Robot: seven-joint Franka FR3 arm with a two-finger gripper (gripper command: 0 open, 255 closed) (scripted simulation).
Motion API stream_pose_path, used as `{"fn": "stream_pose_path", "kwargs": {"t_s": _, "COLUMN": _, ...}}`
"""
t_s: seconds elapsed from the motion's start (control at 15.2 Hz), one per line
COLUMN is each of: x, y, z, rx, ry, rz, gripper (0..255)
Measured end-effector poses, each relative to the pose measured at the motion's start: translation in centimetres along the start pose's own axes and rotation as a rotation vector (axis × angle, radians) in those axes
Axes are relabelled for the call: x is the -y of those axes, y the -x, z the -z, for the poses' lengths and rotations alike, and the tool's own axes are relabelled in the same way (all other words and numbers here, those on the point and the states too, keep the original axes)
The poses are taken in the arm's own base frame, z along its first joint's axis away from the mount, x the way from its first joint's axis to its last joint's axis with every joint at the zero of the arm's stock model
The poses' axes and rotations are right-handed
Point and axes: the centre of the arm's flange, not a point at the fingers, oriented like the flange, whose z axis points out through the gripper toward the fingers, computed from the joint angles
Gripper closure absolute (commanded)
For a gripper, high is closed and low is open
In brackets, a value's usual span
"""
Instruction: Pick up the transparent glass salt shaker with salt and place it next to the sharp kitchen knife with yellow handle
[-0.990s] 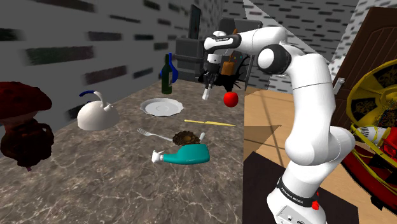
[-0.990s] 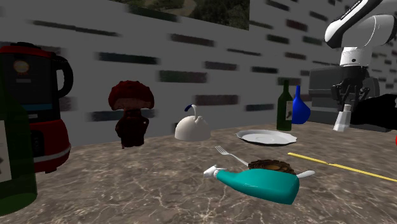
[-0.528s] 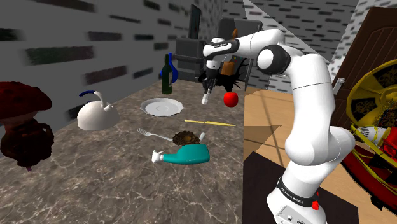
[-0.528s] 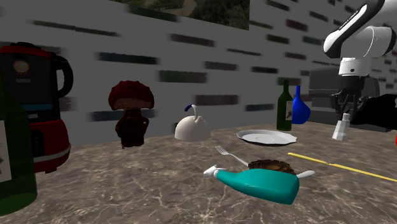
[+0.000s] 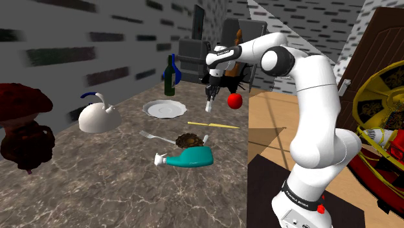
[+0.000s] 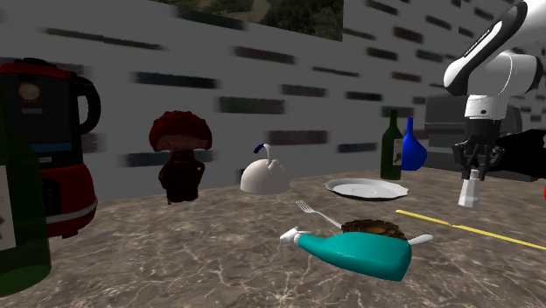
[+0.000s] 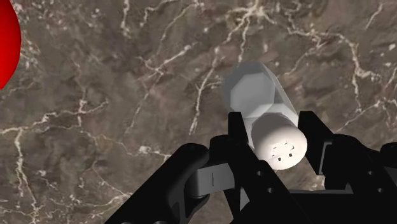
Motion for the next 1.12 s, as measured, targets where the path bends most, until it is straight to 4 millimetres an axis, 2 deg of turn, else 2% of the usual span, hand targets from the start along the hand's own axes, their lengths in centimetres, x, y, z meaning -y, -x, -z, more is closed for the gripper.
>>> {"fn": "stream_pose_path", "kwargs": {"t_s": 0.4, "x": -0.1, "y": -0.1, "z": -0.3, "rx": -0.001, "ry": 0.0, "rz": 0.0, "gripper": 255}}
{"fn": "stream_pose_path", "kwargs": {"t_s": 0.46, "x": -0.1, "y": -0.1, "z": -0.3, "rx": -0.001, "ry": 0.0, "rz": 0.0, "gripper": 0}}
{"fn": "stream_pose_path", "kwargs": {"t_s": 0.86, "x": -0.1, "y": -0.1, "z": -0.3, "rx": -0.001, "ry": 0.0, "rz": 0.0, "gripper": 0}}
{"fn": "stream_pose_path", "kwargs": {"t_s": 1.12, "x": -0.2, "y": 0.0, "z": 3.4, "rx": -0.002, "ry": 0.0, "rz": 0.0, "gripper": 0}}
